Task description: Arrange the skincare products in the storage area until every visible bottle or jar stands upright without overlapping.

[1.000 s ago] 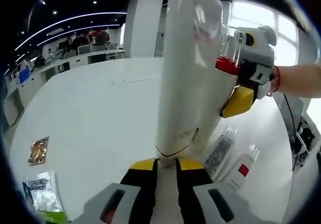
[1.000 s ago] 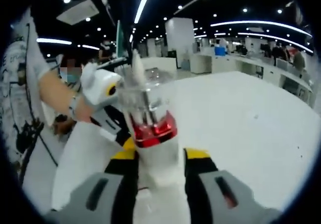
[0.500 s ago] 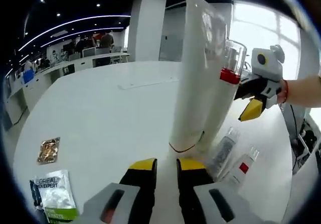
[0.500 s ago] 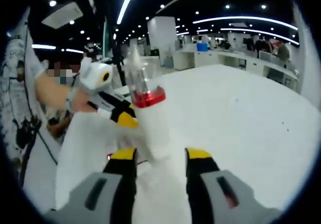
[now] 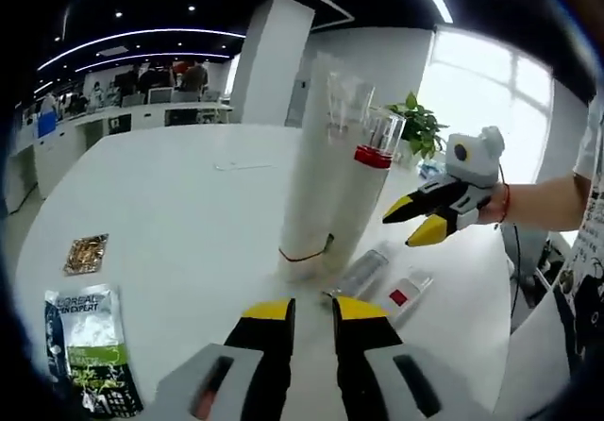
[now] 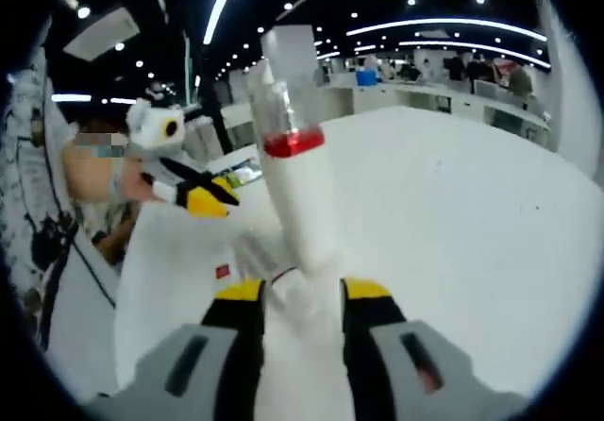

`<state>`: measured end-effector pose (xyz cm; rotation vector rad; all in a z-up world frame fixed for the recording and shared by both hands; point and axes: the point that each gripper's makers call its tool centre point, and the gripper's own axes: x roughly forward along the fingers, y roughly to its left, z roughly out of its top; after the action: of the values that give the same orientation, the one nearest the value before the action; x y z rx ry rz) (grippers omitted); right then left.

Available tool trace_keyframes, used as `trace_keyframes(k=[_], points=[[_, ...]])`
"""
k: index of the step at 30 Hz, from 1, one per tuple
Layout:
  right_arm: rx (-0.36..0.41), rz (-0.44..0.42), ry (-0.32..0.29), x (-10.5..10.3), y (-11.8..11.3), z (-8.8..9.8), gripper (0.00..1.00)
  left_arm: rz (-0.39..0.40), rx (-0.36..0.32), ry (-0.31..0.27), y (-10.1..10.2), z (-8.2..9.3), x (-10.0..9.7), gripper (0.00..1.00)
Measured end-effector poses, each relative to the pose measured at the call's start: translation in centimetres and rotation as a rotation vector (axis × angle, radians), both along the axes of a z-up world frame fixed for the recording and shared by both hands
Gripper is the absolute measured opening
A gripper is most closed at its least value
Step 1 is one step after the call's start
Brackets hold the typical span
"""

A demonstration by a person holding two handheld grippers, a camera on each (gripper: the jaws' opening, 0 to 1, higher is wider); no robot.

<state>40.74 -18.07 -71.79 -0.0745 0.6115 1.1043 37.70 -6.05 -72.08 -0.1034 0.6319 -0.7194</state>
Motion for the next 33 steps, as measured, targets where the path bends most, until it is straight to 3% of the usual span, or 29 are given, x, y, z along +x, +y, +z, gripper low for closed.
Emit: trace_keyframes(k=[4,8,12,16,20,25,33], points=[[-0.103,0.066,-0.041,0.1,-0.1,-1.7,0.29,-0.038,0.042,-0.016,-0.8,-0.2,0.0,0.17],[-0.089,0.121,-0.011,-0.7,0.5,-2.1,0.29,-0.094,0.055,-0.050,-1.9,0.4,0.5,0.17],[-0.177,0.188,-0.046,-1.1,0.2,-2.9,0.28,-0.200,0.170,-0.056,-2.0,-0.3,0.5,0.18],[-0.215,0.229,-0.066,-1.2,0.4,-3.3,0.26,-0.288,0.251,-0.105,-2.6,-0.2,1.2,0.20],[-0.268,0.269,-0.105,-1.2,0.3,-3.7,0.21,-0.326,0.248,-0.091,-3.4,-0.3,1.8,0.21],[-0.280,0.289,-0.117,-1.1,0.3,-3.6,0.19,-0.387,0.327,-0.090,-3.4,-1.3,2.4,0.21],[-0.332,0.356,-0.154,-1.6,0.2,-3.5,0.18,-0.436,0.315,-0.060,-3.6,-1.6,1.5,0.22]])
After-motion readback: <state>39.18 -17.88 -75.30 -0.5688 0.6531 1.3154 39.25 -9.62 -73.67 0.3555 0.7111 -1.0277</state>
